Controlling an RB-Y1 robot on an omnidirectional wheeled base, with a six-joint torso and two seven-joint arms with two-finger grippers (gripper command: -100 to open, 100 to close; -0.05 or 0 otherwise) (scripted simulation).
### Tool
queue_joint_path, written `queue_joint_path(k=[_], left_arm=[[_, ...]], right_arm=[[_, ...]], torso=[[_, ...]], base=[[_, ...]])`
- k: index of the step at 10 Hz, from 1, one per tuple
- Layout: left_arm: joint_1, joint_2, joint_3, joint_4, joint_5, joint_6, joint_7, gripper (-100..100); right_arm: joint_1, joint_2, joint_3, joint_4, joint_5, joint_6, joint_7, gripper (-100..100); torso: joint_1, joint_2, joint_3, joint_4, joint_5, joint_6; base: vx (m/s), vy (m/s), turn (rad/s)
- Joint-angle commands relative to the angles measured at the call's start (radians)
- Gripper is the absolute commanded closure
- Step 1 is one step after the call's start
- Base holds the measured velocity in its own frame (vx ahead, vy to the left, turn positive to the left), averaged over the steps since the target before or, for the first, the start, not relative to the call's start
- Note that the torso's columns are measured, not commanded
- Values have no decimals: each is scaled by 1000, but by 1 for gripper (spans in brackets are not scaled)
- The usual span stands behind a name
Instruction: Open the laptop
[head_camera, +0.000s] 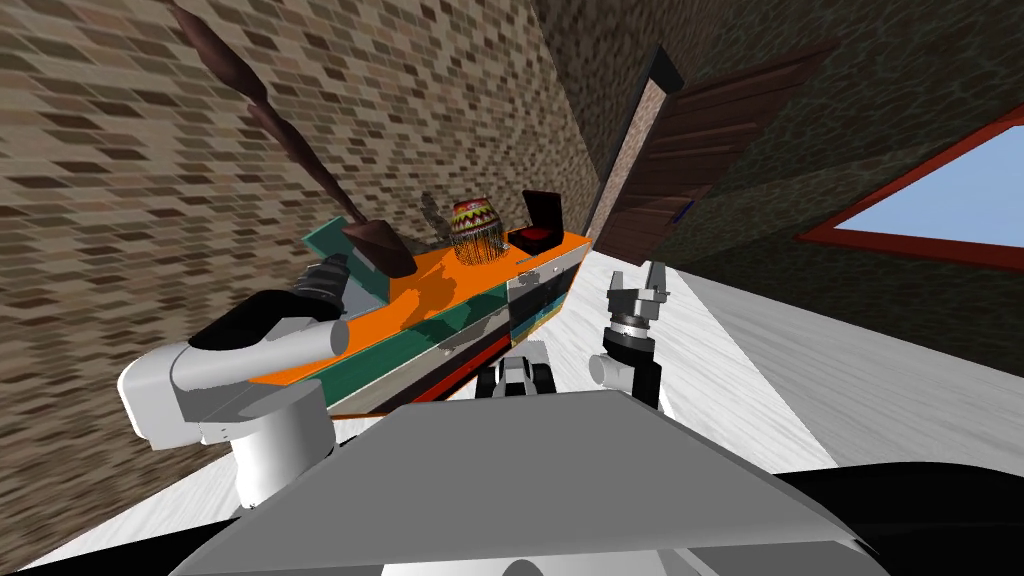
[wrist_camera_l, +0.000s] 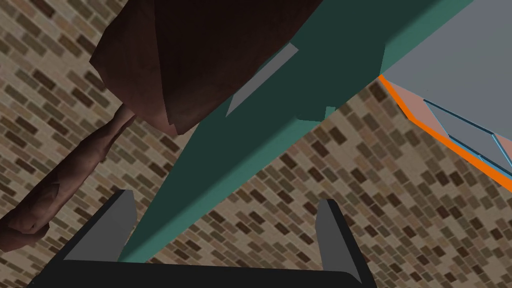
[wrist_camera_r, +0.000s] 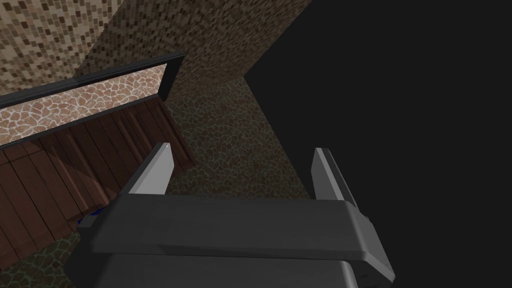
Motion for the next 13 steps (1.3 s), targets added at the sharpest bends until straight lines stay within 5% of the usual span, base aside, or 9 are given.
queue_joint_path(k=[1,5,6,7,13], left_arm=[[-44,20,9,72,-20,-11,3,-100],[-106,52,27,183,-43,-31,8,-100],[-98,48,24,168,-40,-29,7,-100],[-75,36,18,127,-32,-21,5,100],[19,-12,-10,-40,4,10,-2,100]], right_arm=[[0,0,0,0,0,0,0,0],[0,0,0,0,0,0,0,0],[0,0,0,0,0,0,0,0],[0,0,0,0,0,0,0,0],[1,0,0,0,0,0,0,0]], torso=[[0,-2,-1,-1,0,0],[0,-1,-1,-1,0,0],[0,-1,-1,0,0,0],[1,-3,-2,-1,0,0],[1,-3,-1,-4,5,1]], base=[[-64,-13,-154],[-70,-10,-124],[-32,-6,-29],[39,14,137],[82,12,141]])
